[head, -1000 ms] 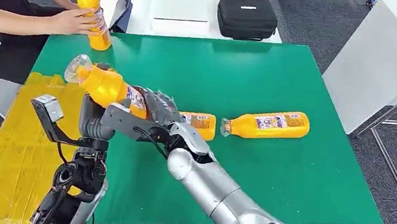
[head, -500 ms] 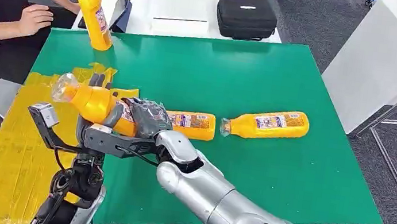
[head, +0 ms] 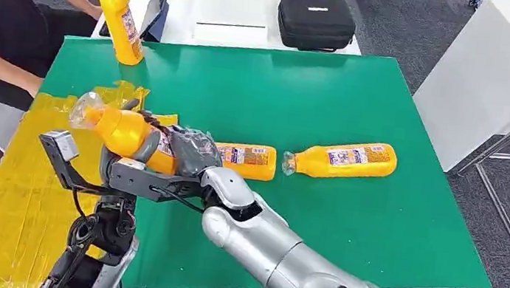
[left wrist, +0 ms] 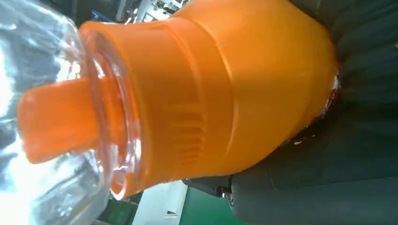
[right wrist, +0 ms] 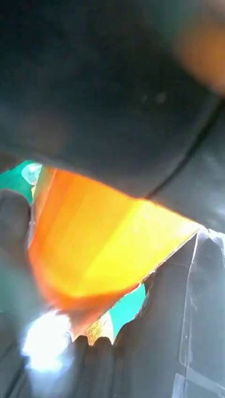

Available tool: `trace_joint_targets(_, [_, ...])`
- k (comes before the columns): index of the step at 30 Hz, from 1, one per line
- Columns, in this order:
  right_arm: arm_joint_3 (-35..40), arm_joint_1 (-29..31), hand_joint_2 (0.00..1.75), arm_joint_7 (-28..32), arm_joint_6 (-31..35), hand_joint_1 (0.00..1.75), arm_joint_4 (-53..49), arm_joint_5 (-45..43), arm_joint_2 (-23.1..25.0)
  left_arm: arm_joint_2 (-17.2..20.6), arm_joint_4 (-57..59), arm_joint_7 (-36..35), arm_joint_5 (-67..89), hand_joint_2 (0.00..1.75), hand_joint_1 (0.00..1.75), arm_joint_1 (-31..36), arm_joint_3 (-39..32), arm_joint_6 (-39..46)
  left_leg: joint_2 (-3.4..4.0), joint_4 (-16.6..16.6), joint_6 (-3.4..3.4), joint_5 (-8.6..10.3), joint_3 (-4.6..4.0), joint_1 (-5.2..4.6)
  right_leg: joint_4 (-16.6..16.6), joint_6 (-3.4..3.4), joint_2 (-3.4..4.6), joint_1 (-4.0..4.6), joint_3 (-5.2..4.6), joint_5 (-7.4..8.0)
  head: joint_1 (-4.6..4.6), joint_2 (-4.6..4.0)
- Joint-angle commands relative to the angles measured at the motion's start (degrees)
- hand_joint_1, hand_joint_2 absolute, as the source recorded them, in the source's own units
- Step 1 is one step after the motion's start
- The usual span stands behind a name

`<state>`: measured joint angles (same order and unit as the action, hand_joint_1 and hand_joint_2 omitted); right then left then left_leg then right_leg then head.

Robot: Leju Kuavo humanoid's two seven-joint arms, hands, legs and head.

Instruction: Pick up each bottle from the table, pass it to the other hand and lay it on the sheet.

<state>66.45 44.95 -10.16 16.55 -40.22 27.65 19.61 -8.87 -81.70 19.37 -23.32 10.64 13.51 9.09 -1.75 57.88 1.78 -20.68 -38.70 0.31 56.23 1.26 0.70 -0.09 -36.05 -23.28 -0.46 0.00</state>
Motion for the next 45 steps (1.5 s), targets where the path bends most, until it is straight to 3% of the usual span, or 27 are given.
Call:
trace_joint_targets(1, [8.3,-3.0,1.75,1.5,-2.0,1.75,1.6,0.6,0.4,-1.1,4.2,-0.7,0.8,1.75,1.75,8.5,3.9,-0.4,-0.22,0.0,-0.07,-0.09,0.28,0.04,0.0,0.0,-0.4,0.07,0.42,-0.2,0.0,0.0])
trace_joint_targets(16, [5.9,-4.8,1.75,2.6,-1.1,1.75,4.8,1.8,0.4,-1.2,2.0,1.3,2.5,1.75,1.75,7.7,2.0,1.9,-0.25,0.0,-0.07,-0.09,0.31,0.04,-0.1,-0.01,-0.42,0.07,0.47,-0.21,0.02,0.0])
trace_joint_targets(17, [5.6,-4.8,1.75,2.1,-0.7,0.49,5.1,3.1,0.4,-0.9,0.9,1.9,3.7,1.75,1.75,7.4,1.1,2.9,-0.19,0.0,-0.06,-0.03,0.17,0.06,-0.1,-0.01,-0.3,0.08,0.29,-0.11,0.02,0.0])
trace_joint_targets(18, [4.3,-4.5,1.75,1.7,0.1,0.0,5.8,3.8,0.4,-0.4,-0.4,2.5,5.2,1.75,1.75,7.0,0.4,3.7,-0.22,0.0,-0.08,-0.09,0.31,0.04,-0.1,-0.01,-0.39,0.08,0.46,-0.2,0.0,0.0])
trace_joint_targets(19, [1.6,-4.3,0.0,2.7,0.0,0.0,6.5,2.8,0.4,-0.2,-1.3,2.8,6.6,1.75,1.75,6.6,-0.3,4.5,-0.16,0.0,-0.05,-0.03,0.17,0.04,-0.1,-0.01,-0.28,0.07,0.29,-0.11,0.02,0.0])
trace_joint_targets(20, [-3.7,-2.9,0.0,1.2,6.2,0.0,8.4,4.1,-0.6,1.8,-2.9,7.3,22.3,1.75,1.75,6.1,-0.9,18.0,-0.15,0.0,-0.07,-0.09,0.26,0.06,0.0,-0.02,-0.31,0.09,0.4,-0.17,0.02,0.0])
trace_joint_targets(21, [-9.6,-2.1,0.0,3.9,5.6,0.0,6.2,5.2,-4.6,4.3,-5.6,5.9,33.4,1.75,1.75,4.9,-3.1,23.1,-0.12,0.0,-0.06,-0.03,0.14,0.03,0.0,-0.01,-0.24,0.06,0.25,-0.09,0.02,0.0])
trace_joint_targets(23, [-20.3,-4.4,0.0,6.5,5.7,0.0,-0.3,11.1,-9.7,5.9,-6.1,2.0,55.3,1.75,1.75,3.6,-8.1,27.4,-0.19,0.0,-0.07,-0.02,0.16,0.06,0.0,0.0,-0.33,0.09,0.31,-0.11,0.04,0.0])
trace_joint_targets(24, [-24.6,-5.8,0.0,8.3,5.7,0.0,-1.7,13.6,-10.4,5.3,-6.0,0.9,60.6,1.75,1.75,3.6,-9.4,27.6,-0.23,0.0,-0.07,-0.06,0.26,0.07,0.0,0.01,-0.43,0.11,0.47,-0.17,0.02,0.0])
trace_joint_targets(27, [-35.1,-9.6,0.0,12.1,4.2,0.0,-11.2,17.3,-12.6,8.1,1.6,-3.4,74.8,1.75,1.75,4.6,-9.3,30.5,-0.24,-0.1,-0.06,-0.05,0.38,0.01,-0.1,0.01,-0.4,0.05,0.57,-0.14,-0.11,0.0])
trace_joint_targets(29, [-38.4,-10.3,0.0,13.3,2.7,0.0,-16.7,16.5,-13.8,8.9,6.3,-3.3,82.4,1.75,1.75,5.1,-11.8,30.9,-0.74,-0.1,-0.02,0.09,0.26,-0.04,0.0,0.04,-0.73,0.0,0.58,-0.18,-0.09,0.0])
trace_joint_targets(33, [-41.2,-11.8,0.0,15.5,2.5,0.0,-23.1,13.8,-16.1,8.3,9.6,-1.6,94.2,1.75,1.75,3.8,-17.5,30.9,-0.25,0.0,-0.04,0.0,0.3,-0.09,0.0,0.03,-0.39,-0.03,0.5,-0.11,-0.13,0.0])
trace_joint_targets(41, [-44.4,-13.5,0.0,16.9,1.0,0.0,-23.7,11.1,-17.4,12.2,16.9,-8.4,105.5,1.75,1.75,4.6,-13.4,30.9,-0.39,0.0,-0.02,0.04,0.24,-0.06,-0.1,0.02,-0.51,-0.01,0.47,-0.1,-0.09,0.0])
trace_joint_targets(45, [-44.4,-13.5,0.0,16.9,1.0,0.0,-23.7,11.1,-17.4,12.2,16.9,-8.4,105.5,1.75,1.75,4.6,-13.4,30.9,-0.37,0.0,-0.01,0.05,0.19,-0.06,0.0,0.02,-0.47,-0.02,0.4,-0.08,-0.11,0.0])
